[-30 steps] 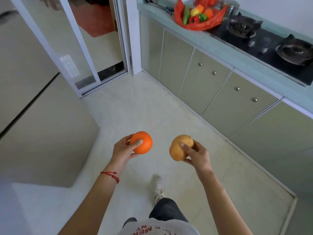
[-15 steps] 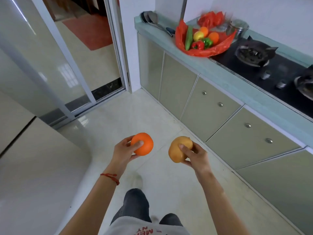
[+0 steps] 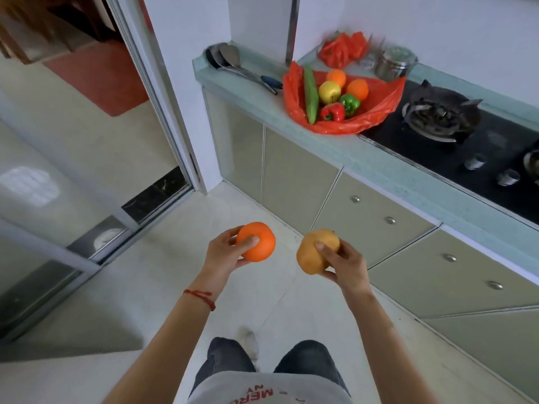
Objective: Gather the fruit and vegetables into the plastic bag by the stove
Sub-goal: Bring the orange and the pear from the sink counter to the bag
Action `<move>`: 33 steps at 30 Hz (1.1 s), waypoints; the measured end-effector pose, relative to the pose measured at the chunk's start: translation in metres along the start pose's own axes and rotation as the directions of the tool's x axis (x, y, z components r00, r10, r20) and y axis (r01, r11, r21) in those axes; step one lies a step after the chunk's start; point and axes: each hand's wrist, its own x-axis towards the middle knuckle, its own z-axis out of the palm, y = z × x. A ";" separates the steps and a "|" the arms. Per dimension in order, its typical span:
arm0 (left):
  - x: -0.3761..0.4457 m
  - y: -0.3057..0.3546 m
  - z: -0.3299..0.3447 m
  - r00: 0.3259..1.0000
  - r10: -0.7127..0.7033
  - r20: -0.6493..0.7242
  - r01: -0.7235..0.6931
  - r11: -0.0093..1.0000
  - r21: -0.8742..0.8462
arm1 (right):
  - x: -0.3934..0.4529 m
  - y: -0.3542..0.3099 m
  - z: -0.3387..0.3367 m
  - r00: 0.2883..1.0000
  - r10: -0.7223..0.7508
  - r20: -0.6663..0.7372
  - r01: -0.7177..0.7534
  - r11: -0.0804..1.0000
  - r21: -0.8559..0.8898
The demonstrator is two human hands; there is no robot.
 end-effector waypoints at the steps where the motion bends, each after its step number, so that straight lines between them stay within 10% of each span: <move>1: 0.012 0.008 0.002 1.000 0.002 0.009 -0.002 1.000 -0.002 | 0.009 -0.005 0.005 1.000 0.000 -0.011 0.000 1.000 0.005; 33: 0.399 0.235 0.189 0.927 -0.054 0.371 -0.014 0.984 0.176 | 0.367 -0.210 0.062 0.951 0.011 -0.311 0.051 0.981 0.189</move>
